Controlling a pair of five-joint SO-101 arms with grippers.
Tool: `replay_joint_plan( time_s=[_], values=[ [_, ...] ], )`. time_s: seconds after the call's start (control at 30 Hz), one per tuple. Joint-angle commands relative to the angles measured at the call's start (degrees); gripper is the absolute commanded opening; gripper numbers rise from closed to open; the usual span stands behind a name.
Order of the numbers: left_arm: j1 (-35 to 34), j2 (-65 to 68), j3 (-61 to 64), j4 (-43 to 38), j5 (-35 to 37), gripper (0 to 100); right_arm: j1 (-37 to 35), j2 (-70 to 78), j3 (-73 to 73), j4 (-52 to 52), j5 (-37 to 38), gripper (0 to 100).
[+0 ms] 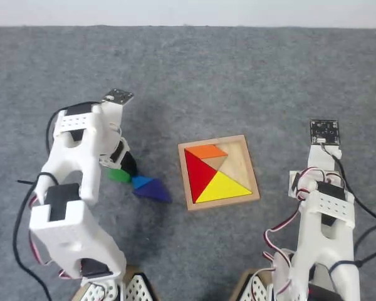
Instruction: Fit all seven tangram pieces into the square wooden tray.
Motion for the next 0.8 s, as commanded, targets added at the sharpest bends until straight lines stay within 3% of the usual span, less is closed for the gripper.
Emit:
replay_joint_plan(
  time_s=[0.0,0.4,0.77],
  values=[
    [-1.32,5.01,-2.86,1.85,-1.49,21,-0.22,-0.48,-1.85,-0.75,-0.44,1.0],
    [0.35,3.69,-3.65,2.55,-3.43,4,-0.13,-0.48,-1.85,-0.84,-0.44,1.0],
    [2.46,-8.53,-2.68,7.03,-3.16,5,-0.13,-0.48,-1.85,-0.92,-0.44,1.0]
  ],
)
